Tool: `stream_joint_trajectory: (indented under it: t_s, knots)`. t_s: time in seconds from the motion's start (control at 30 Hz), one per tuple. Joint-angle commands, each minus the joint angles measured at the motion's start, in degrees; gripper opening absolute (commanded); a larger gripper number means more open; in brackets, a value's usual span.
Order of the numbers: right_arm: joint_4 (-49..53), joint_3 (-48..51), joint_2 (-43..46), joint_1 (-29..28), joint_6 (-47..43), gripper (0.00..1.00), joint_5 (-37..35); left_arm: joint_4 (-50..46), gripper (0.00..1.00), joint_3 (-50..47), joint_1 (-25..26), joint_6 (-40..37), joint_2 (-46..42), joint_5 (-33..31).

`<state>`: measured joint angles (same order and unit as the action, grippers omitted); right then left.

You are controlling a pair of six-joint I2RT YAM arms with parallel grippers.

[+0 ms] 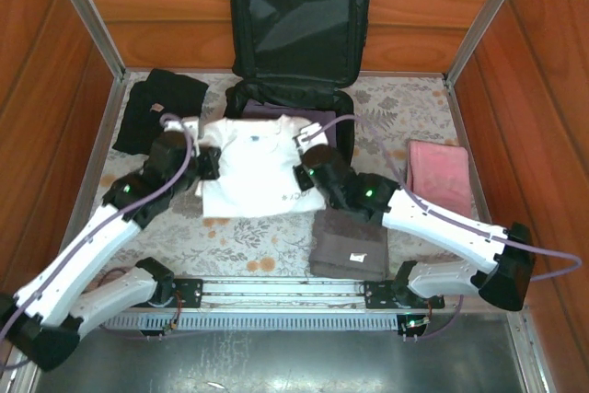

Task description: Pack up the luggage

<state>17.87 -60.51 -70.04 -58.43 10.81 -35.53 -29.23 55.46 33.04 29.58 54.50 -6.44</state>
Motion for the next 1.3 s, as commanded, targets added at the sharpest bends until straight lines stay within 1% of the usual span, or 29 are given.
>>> stream_joint_trajectory:
  t_s: [0.0, 0.13, 0.2, 0.23, 0.3, 0.43, 0.53, 0.63, 0.8, 0.83, 0.87, 0.9, 0.93, 0.97, 1.0, 1.03, 1.1, 1.13, 1.2, 1.23, 1.27]
  knots:
    - [-1.8, -2.9, 1.2, 5.4, -6.2, 0.00, 0.8, 2.0, 0.00, 8.6, -1.2, -11.2, 8.6, -1.0]
    - [-2.0, -5.7, -1.8, 12.0, -8.4, 0.00, 4.8, 3.6, 0.00, 16.1, -5.6, -13.4, 19.4, 4.6]
    - [-2.5, -6.3, -3.5, 15.0, -8.7, 0.00, 7.4, 4.4, 0.00, 18.6, -9.4, -11.1, 23.7, 10.9]
    - [-3.3, -6.4, -4.4, 16.6, -8.8, 0.00, 8.9, 6.3, 0.00, 19.3, -10.5, -10.7, 25.6, 11.9]
    - [-4.6, -6.7, -6.4, 19.3, -8.6, 0.00, 11.5, 8.5, 0.00, 21.6, -10.6, -12.7, 29.8, 10.5]
    - [-5.1, -8.7, -11.2, 23.5, -8.4, 0.00, 14.9, 6.6, 0.00, 30.2, -10.8, -15.8, 40.3, 14.4]
    - [-5.1, -9.5, -14.0, 25.5, -8.5, 0.00, 16.1, 5.5, 0.00, 33.7, -11.1, -15.6, 46.3, 16.4]
    - [-5.5, -9.6, -16.4, 27.2, -8.1, 0.00, 17.5, 4.0, 0.00, 35.6, -11.5, -15.3, 50.5, 16.5]
    - [-5.6, -10.9, -21.7, 29.4, -7.7, 0.00, 20.5, 0.5, 0.00, 38.9, -12.6, -16.1, 56.1, 14.8]
    - [-5.5, -11.3, -23.0, 29.7, -7.6, 0.02, 20.9, 0.0, 0.00, 39.7, -12.9, -16.4, 57.1, 14.6]
    - [-5.3, -11.9, -24.4, 30.2, -7.6, 0.13, 21.2, -0.2, 0.05, 40.6, -13.1, -16.8, 58.3, 14.4]
    - [-4.8, -12.5, -24.7, 30.4, -7.5, 0.24, 21.2, -0.6, 0.25, 41.6, -13.2, -17.2, 59.1, 14.0]
    - [-2.7, -14.0, -27.5, 30.9, -7.1, 0.41, 19.9, -1.3, 0.53, 42.9, -13.2, -18.1, 60.0, 13.3]
    - [0.2, -15.7, -28.5, 31.2, -5.8, 0.56, 17.5, -2.3, 0.64, 44.3, -13.2, -19.0, 60.8, 12.9]
    - [2.7, -17.3, -29.3, 31.6, -4.7, 0.62, 16.0, -3.4, 0.71, 45.4, -13.2, -19.2, 61.2, 11.8]
    - [5.5, -18.7, -29.6, 32.2, -3.7, 0.66, 15.2, -4.2, 0.80, 46.3, -13.2, -19.3, 61.2, 10.4]
    - [8.9, -20.5, -29.3, 33.2, -2.8, 0.68, 14.8, -4.5, 0.85, 46.7, -13.2, -20.1, 60.2, 8.7]
    - [9.8, -21.1, -28.5, 33.4, -3.0, 0.68, 14.4, -4.5, 0.93, 46.7, -13.2, -20.3, 59.3, 7.4]
    - [10.4, -21.9, -27.1, 33.6, -4.4, 0.68, 14.7, -4.6, 0.95, 46.4, -13.2, -20.9, 57.6, 5.5]
    - [10.6, -22.3, -26.3, 33.6, -5.2, 0.66, 15.4, -4.6, 0.95, 46.2, -13.1, -20.9, 56.5, 4.6]
    - [10.3, -22.6, -25.7, 33.6, -5.9, 0.62, 16.5, -4.6, 0.92, 46.0, -13.1, -20.7, 55.4, 3.9]
